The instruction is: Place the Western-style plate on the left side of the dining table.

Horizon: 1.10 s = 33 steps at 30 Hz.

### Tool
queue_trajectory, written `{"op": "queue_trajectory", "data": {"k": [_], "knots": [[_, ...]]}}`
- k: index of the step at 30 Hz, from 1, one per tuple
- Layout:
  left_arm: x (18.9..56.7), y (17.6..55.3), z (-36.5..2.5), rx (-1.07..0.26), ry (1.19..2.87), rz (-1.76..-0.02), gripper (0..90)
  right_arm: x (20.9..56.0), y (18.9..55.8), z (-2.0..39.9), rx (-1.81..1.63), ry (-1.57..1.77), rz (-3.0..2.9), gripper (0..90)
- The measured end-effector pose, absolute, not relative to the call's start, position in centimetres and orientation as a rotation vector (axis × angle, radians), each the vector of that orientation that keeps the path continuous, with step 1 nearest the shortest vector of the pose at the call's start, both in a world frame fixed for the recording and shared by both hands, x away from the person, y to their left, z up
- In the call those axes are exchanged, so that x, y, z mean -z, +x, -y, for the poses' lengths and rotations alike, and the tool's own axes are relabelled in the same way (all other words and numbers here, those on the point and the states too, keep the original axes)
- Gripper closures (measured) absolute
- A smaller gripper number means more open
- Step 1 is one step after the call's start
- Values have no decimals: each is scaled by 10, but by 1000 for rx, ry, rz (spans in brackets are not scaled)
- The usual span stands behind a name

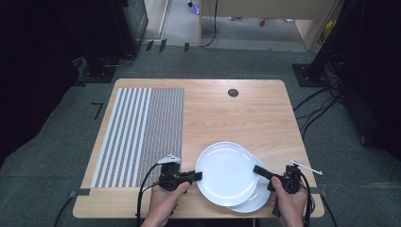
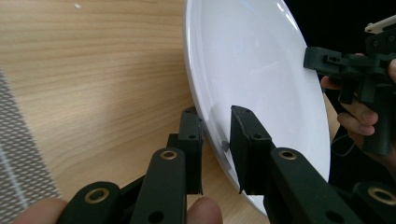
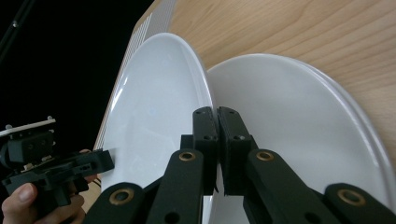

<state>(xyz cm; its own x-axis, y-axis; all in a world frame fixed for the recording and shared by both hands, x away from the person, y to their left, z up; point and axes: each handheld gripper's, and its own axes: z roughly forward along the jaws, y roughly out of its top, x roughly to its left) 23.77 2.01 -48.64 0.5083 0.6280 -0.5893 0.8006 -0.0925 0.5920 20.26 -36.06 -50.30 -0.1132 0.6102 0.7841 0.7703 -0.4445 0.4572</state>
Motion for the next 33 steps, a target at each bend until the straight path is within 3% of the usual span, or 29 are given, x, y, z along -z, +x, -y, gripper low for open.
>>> {"op": "queue_trajectory", "data": {"k": [33], "knots": [[452,272,-113,73,1629,-1338,801,475,285,264,1546,-1844,1697,860]]}}
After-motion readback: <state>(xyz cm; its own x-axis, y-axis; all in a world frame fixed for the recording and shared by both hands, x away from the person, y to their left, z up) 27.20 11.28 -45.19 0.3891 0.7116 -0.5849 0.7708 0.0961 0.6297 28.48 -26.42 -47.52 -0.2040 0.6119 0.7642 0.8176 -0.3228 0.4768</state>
